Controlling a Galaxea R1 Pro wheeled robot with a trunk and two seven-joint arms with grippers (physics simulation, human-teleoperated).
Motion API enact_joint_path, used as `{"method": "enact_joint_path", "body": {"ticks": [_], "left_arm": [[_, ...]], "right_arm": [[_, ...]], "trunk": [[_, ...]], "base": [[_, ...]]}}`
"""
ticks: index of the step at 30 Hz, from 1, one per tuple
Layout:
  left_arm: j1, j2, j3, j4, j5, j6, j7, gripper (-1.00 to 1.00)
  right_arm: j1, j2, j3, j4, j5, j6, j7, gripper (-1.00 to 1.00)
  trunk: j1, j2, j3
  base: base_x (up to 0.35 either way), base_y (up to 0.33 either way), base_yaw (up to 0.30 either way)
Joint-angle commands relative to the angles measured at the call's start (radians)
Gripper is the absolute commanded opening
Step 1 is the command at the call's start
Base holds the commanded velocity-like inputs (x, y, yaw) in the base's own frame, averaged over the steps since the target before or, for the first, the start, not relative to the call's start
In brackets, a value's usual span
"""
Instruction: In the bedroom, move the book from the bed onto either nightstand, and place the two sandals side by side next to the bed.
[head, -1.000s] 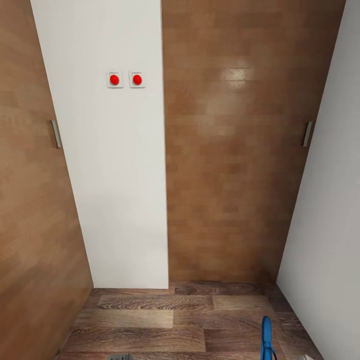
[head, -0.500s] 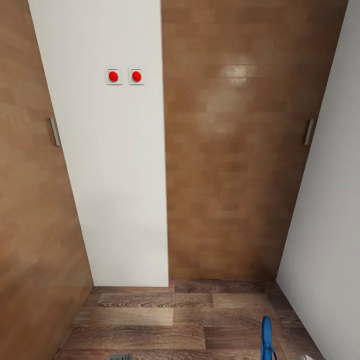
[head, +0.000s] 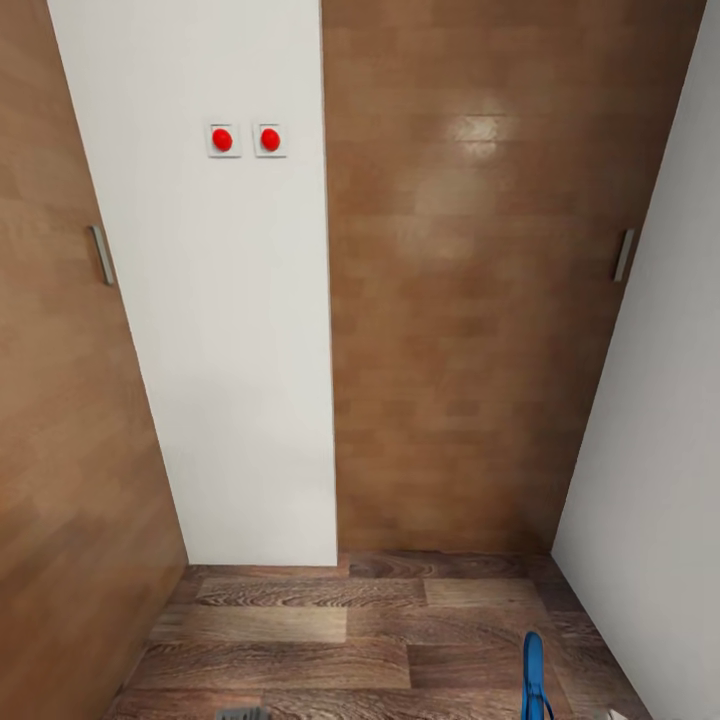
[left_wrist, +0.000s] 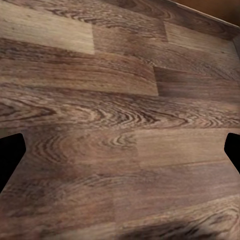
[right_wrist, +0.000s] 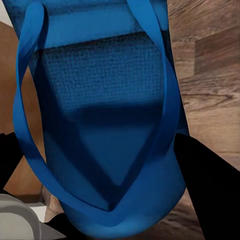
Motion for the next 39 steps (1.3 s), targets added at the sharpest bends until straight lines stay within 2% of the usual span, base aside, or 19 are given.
{"method": "enact_joint_path", "body": {"ticks": [1, 39], "left_arm": [[-0.001, 0.000, -0.008, 0.001, 0.009, -0.004, -0.003, 1.00], [-0.001, 0.000, -0.008, 0.002, 0.009, -0.004, -0.003, 1.00]], "right_arm": [[-0.002, 0.000, -0.008, 0.004, 0.003, 0.001, 0.004, -1.00], [-0.002, 0.000, -0.008, 0.004, 0.003, 0.001, 0.004, -1.00]], "trunk": [[0.000, -0.001, -0.003], [0.000, -0.001, -0.063]], "base": [[0.000, 0.000, 0.000], [0.000, 0.000, -0.003]]}}
